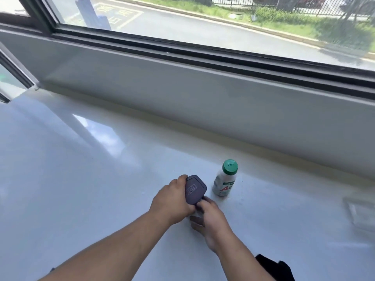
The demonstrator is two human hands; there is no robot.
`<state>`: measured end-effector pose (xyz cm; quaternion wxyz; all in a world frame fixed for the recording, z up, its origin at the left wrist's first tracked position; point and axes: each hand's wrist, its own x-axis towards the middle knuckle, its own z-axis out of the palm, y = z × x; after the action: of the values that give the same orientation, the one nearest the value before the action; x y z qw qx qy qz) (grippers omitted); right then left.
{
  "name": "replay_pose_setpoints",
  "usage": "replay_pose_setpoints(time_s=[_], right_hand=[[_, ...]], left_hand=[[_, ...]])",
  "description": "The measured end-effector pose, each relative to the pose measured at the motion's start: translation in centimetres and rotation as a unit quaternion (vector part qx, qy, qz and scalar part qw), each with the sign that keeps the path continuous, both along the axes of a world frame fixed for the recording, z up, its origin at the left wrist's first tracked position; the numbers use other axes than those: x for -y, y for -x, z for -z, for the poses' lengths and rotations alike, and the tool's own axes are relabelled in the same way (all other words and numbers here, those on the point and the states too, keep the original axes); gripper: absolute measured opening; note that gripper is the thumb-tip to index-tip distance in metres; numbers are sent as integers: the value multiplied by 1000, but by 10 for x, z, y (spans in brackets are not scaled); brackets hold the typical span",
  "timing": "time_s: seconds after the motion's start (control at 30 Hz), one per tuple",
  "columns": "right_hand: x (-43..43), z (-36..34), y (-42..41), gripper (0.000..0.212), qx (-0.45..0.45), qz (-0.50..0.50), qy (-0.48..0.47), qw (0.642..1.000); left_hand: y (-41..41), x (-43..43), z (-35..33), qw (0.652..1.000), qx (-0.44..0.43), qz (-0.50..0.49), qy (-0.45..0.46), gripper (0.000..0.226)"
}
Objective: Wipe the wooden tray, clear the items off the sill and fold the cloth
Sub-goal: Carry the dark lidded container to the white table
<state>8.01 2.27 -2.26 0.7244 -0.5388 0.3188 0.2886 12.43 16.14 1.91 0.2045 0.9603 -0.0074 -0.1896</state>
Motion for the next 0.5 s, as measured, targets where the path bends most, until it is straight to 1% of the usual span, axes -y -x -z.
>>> replay_pose_setpoints(time_s=[0.07,0.13,0.23,0.33,0.43,0.5], right_hand=[[-19,-11,-2,33,8,-4,-11,1000],[-47,-22,-2,32,15,-13,-14,1000],[-100,-39,3,36,33,-59,-20,997],[-171,-53,13,40,48,-115,-22,992],[-273,-76,50,42,62,-198,-41,977],[-345,-92,88,40,70,-256,-48,963]], left_hand=[[4,-18,-11,1000,11,-26,14,78],[12,-48,-25,998,24,-61,23,77],[33,-106,-45,991,45,-121,32,74],[70,-180,-66,977,53,-202,53,65],[136,-281,-88,945,71,-308,82,57],[187,-349,-96,927,89,-356,76,58]])
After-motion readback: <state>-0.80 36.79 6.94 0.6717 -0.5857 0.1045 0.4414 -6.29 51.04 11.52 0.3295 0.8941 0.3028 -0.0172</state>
